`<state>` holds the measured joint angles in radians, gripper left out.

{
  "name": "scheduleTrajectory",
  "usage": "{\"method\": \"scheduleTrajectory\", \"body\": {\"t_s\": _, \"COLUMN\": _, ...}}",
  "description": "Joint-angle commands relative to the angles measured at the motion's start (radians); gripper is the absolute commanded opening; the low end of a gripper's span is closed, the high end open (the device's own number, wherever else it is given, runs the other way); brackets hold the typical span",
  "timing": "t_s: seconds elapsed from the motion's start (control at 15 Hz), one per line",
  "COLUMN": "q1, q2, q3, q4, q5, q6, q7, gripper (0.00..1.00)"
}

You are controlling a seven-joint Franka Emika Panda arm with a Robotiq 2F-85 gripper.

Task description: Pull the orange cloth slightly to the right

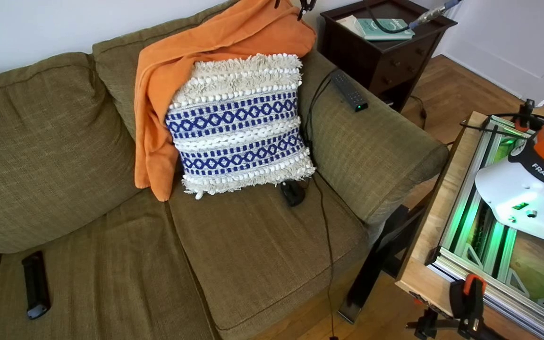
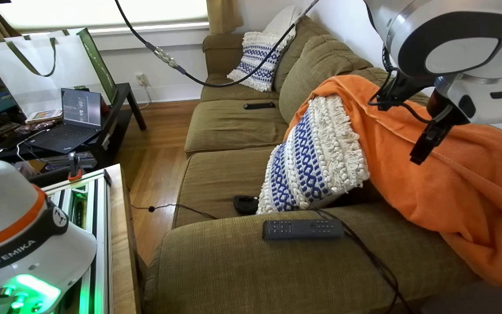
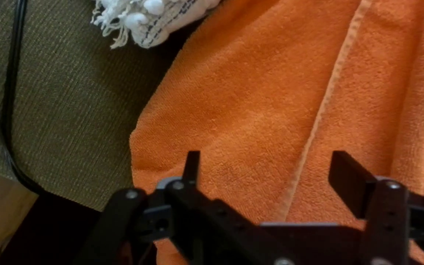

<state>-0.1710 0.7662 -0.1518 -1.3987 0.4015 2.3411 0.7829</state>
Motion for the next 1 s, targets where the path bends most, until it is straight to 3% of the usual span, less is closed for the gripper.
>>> {"method": "scheduleTrajectory", "body": {"t_s": 0.0, "q1": -0.025, "q2": 0.067, "q3": 0.025, "q4": 0.085, "q5": 0.026, "q6": 0.021, "q7": 0.044, "gripper": 0.57}}
{"method": "scheduleTrajectory", "body": {"t_s": 0.2, "q1": -0.028, "q2": 0.097, "q3": 0.028, "q4": 0.123, "q5": 0.022, "q6": 0.032, "q7": 0.073, "gripper": 0.33}}
{"method": "scheduleTrajectory", "body": {"t_s": 0.4, "q1": -0.035, "q2": 0.127, "q3": 0.034, "q4": 0.16, "q5": 0.021, "q6": 0.041, "q7": 0.089, "gripper": 0.29}}
{"method": "scheduleTrajectory", "body": {"t_s": 0.47, "q1": -0.039, "q2": 0.138, "q3": 0.037, "q4": 0.174, "q5": 0.023, "q6": 0.046, "q7": 0.094, "gripper": 0.31}}
{"method": "scheduleTrajectory", "body": {"t_s": 0.6, "q1": -0.047, "q2": 0.156, "q3": 0.046, "q4": 0.197, "q5": 0.029, "q6": 0.052, "q7": 0.101, "gripper": 0.5}}
{"method": "scheduleTrajectory", "body": {"t_s": 0.73, "q1": -0.055, "q2": 0.174, "q3": 0.054, "q4": 0.221, "q5": 0.032, "q6": 0.052, "q7": 0.108, "gripper": 0.61}}
{"method": "scheduleTrajectory", "body": {"t_s": 0.87, "q1": -0.062, "q2": 0.189, "q3": 0.059, "q4": 0.241, "q5": 0.031, "q6": 0.051, "q7": 0.116, "gripper": 0.49}}
{"method": "scheduleTrajectory", "body": {"t_s": 0.93, "q1": -0.064, "q2": 0.195, "q3": 0.061, "q4": 0.249, "q5": 0.03, "q6": 0.049, "q7": 0.12, "gripper": 0.32}}
